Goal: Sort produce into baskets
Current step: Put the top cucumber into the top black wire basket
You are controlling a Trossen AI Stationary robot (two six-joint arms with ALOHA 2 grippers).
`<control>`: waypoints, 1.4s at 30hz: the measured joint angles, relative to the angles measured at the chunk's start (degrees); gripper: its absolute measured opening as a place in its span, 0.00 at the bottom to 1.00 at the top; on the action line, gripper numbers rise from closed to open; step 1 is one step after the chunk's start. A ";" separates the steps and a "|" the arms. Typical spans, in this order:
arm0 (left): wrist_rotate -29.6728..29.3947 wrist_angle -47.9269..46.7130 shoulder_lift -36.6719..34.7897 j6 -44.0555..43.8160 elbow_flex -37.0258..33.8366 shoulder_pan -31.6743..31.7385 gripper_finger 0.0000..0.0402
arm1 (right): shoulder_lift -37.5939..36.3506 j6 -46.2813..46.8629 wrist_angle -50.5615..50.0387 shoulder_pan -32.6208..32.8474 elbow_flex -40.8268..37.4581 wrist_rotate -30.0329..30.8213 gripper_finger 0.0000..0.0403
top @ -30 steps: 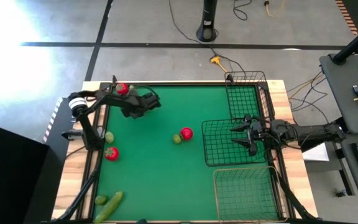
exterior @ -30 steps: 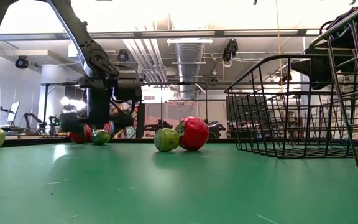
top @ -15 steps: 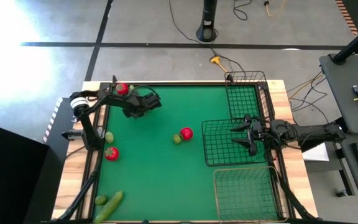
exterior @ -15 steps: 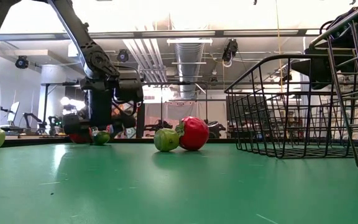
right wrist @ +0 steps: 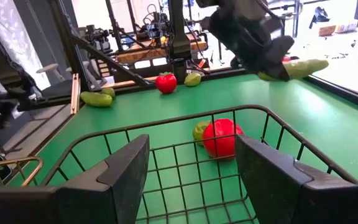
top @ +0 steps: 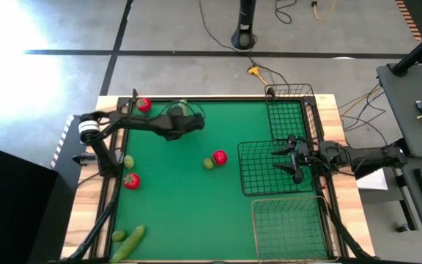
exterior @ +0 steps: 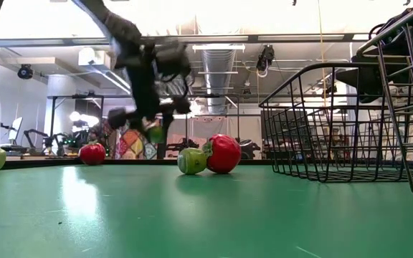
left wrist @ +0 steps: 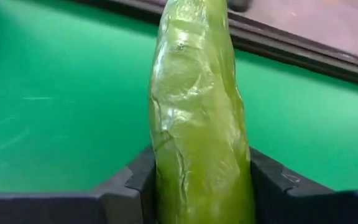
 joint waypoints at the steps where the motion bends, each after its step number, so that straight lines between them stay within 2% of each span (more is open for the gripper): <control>1: -0.57 -1.86 0.30 0.38 2.14 -1.04 0.36 | 0.00 0.00 0.00 0.00 0.02 -0.02 0.57; 5: -1.73 -9.04 1.84 2.64 10.07 -4.07 0.36 | 0.00 -0.01 0.00 0.00 0.00 -0.02 0.57; 11: -2.33 -10.30 2.51 8.20 17.83 -7.54 0.36 | 0.00 -0.01 0.00 0.00 0.00 -0.01 0.57; 23: -1.35 -8.62 3.91 11.25 22.00 -15.10 0.36 | 0.00 0.00 0.00 0.00 0.00 0.00 0.57; 30: -1.14 -8.18 9.86 11.24 24.90 -17.64 0.36 | 0.00 0.00 0.00 0.00 0.00 -0.02 0.57; 33: 1.19 -8.50 13.62 11.05 27.39 -17.76 0.36 | 0.00 -0.02 0.00 0.02 0.00 -0.02 0.57; 37: 2.83 -14.70 18.63 9.42 31.51 -17.50 0.36 | 0.00 -0.02 0.00 0.01 0.00 -0.01 0.57; 42: 2.72 -30.82 21.49 5.10 38.72 -13.46 0.36 | 0.00 -0.01 0.00 0.02 0.00 -0.01 0.57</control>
